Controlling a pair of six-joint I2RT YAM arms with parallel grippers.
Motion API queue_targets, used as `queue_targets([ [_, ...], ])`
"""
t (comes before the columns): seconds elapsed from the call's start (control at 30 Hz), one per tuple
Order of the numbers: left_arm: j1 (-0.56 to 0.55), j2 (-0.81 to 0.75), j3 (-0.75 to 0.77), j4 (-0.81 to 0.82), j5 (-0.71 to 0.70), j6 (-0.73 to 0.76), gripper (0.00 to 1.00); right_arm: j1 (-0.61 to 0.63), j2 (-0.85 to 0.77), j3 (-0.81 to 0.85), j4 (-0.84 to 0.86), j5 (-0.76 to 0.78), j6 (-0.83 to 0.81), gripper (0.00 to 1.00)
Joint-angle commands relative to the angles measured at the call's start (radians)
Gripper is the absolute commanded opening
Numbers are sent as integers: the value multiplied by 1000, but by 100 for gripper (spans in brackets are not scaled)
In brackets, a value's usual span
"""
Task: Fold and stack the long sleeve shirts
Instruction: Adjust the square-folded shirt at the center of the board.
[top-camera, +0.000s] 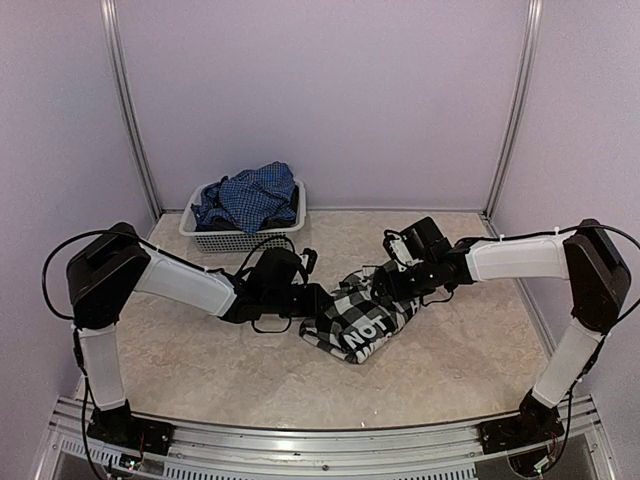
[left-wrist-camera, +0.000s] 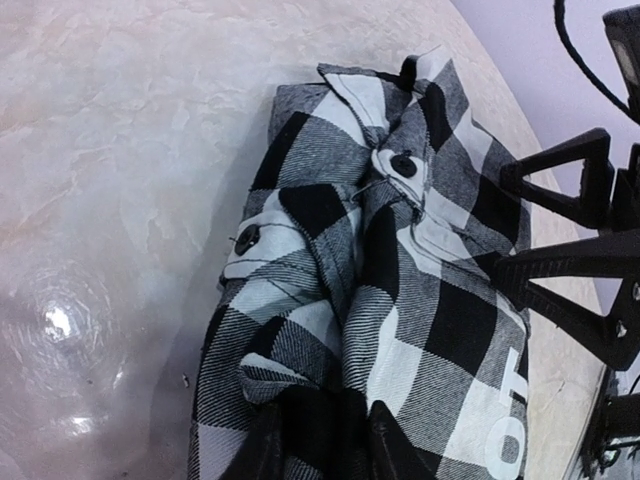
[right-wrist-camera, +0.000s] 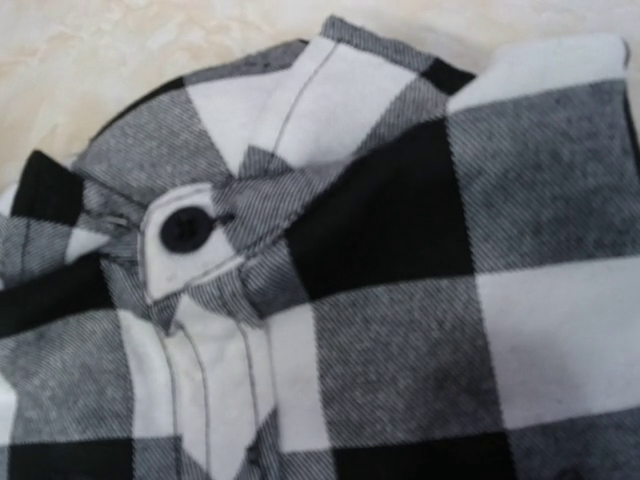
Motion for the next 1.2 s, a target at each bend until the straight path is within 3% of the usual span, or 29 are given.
queue_targets([
  [0.0, -8, 13, 25, 2, 15, 22, 11, -1, -30, -11, 2, 12, 9, 97],
  [0.2, -12, -44, 26, 16, 27, 26, 0, -6, -68, -7, -23, 47, 9, 97],
  [0.47, -68, -132, 60, -11, 24, 14, 0, -32, -160, -12, -60, 46, 9, 98],
  [0.83, -91, -297, -90, -17, -40, -59, 0, -38, -149, -8, -86, 23, -21, 98],
  [1.17, -79, -191, -176, -11, -127, -46, 0, -37, -94, 22, -31, -52, -71, 96],
])
